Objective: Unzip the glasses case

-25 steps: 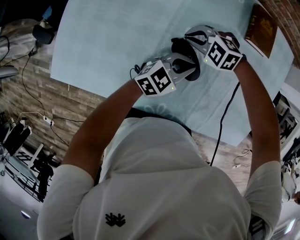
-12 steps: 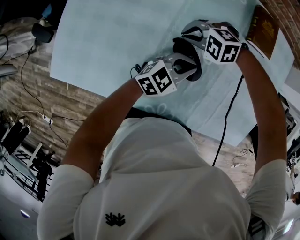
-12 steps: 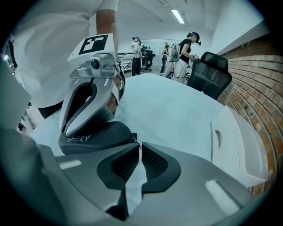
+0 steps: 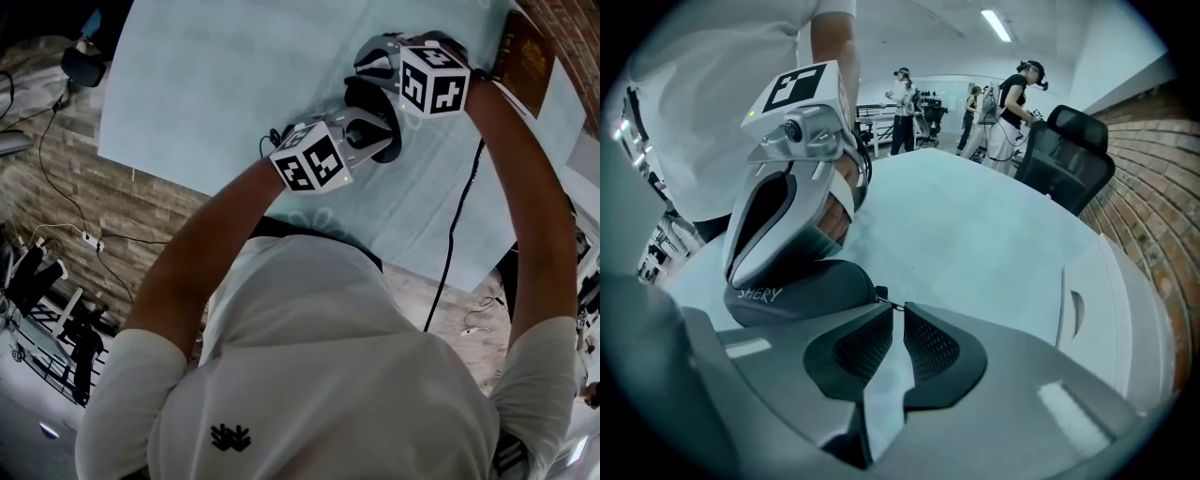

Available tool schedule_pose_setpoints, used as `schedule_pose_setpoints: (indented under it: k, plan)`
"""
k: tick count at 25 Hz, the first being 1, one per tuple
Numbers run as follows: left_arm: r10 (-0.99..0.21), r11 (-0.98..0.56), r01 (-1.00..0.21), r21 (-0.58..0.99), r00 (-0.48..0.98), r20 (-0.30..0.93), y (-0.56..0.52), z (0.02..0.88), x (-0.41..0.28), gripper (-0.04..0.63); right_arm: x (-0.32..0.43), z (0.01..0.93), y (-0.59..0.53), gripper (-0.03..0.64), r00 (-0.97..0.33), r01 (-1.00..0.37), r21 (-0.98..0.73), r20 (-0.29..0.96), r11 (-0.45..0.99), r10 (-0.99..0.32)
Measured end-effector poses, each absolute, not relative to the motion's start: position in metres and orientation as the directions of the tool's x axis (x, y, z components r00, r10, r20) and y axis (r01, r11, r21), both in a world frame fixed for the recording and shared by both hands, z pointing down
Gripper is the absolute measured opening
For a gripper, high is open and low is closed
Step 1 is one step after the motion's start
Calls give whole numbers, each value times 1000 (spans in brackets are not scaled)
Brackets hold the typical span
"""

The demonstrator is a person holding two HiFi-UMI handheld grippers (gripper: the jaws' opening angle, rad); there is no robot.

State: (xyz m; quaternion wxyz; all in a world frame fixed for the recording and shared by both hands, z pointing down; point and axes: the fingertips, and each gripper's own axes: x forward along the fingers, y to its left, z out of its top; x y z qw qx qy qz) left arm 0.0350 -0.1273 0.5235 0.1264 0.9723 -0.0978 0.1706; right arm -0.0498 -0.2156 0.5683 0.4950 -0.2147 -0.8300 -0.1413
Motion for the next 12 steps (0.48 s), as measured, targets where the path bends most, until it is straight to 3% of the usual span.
schedule_pose_setpoints:
  k: [7,12]
  plan:
    - [-156,-949,-241,201,918,364,-127,523,35,55,-54,563,-226,28,-538,325,96,837,941,100]
    - [-169,-938,-266,221,910,380,-128,523,35,55,-26,555,-236,26,-587,94,146,807,985,-63]
